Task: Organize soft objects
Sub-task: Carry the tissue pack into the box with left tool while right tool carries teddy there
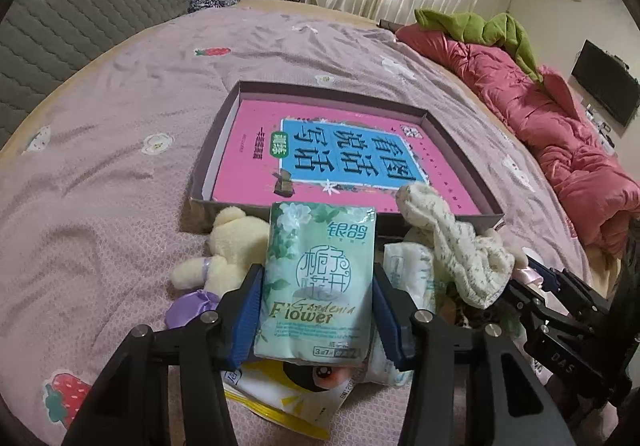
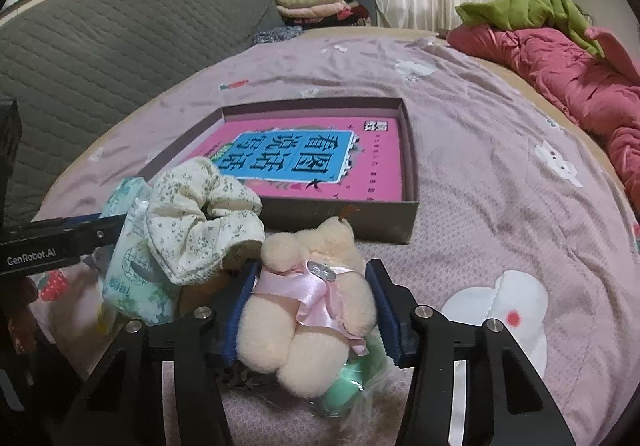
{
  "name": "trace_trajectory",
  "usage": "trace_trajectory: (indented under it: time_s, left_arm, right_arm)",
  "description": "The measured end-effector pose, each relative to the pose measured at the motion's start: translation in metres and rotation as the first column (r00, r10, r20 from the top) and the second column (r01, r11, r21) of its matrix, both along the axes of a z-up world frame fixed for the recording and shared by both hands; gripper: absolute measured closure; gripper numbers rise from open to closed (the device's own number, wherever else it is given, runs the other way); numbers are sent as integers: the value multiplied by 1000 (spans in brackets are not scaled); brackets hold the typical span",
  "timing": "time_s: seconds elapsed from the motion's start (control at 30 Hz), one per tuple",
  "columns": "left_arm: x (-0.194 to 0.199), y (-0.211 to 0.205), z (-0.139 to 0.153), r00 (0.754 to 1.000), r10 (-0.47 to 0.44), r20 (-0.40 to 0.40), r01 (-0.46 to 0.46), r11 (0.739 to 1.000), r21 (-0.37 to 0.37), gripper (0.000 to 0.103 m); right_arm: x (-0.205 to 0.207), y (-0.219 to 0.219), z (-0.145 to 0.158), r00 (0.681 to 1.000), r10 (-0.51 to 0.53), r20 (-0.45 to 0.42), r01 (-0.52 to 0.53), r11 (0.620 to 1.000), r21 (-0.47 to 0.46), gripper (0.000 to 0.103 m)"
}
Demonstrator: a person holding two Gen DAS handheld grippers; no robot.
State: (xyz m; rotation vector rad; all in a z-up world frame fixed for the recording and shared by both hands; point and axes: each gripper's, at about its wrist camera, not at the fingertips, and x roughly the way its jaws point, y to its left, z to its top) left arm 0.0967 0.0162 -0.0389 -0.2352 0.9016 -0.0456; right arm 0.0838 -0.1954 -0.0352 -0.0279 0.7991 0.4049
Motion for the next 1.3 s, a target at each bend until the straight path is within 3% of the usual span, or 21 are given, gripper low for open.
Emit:
trace_trajectory:
  time_s: [0.53,1.3]
  left_arm:
    - [-8,5,18,999,18,35,-18,1000,-16,52]
    - [-7,10,32,996,46,74,-45,999,-10,52]
  right_arm:
    - [-16,-9,32,990,-37,139,36,999,7,52]
    - [-10,3,56,972,-37,231,31,999,31,52]
